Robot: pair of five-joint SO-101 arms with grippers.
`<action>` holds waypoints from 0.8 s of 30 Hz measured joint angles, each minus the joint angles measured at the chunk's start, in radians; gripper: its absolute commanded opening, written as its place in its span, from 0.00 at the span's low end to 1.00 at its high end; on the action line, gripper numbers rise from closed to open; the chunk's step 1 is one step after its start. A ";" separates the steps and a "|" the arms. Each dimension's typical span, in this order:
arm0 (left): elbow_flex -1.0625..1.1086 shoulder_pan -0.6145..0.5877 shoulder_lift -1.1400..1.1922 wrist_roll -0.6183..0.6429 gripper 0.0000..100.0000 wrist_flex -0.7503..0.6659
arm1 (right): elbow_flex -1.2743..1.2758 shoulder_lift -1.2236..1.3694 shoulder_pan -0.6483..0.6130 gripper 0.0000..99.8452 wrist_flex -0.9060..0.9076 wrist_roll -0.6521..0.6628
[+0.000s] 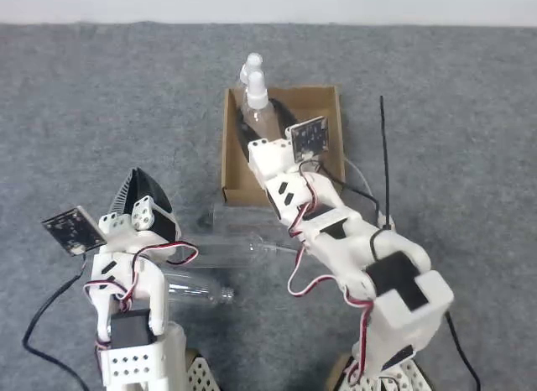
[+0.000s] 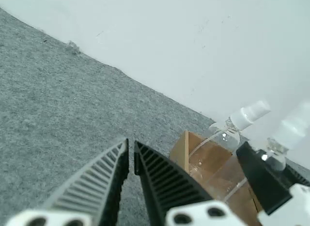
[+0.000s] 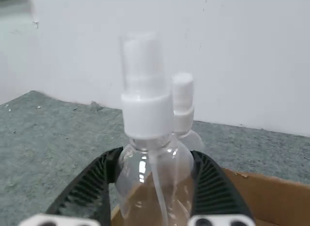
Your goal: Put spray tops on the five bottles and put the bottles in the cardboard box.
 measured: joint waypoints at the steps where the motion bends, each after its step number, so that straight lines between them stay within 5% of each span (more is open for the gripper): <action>1: 0.000 0.000 0.000 0.000 0.02 0.000 | 0.000 0.026 -0.006 0.05 -0.029 0.011; 8: 0.000 0.000 0.000 0.000 0.02 0.000 | -0.066 0.229 -0.054 0.05 -0.196 0.075; 24: 0.000 0.000 0.000 0.000 0.02 0.000 | -0.181 0.331 -0.055 0.06 -0.213 0.127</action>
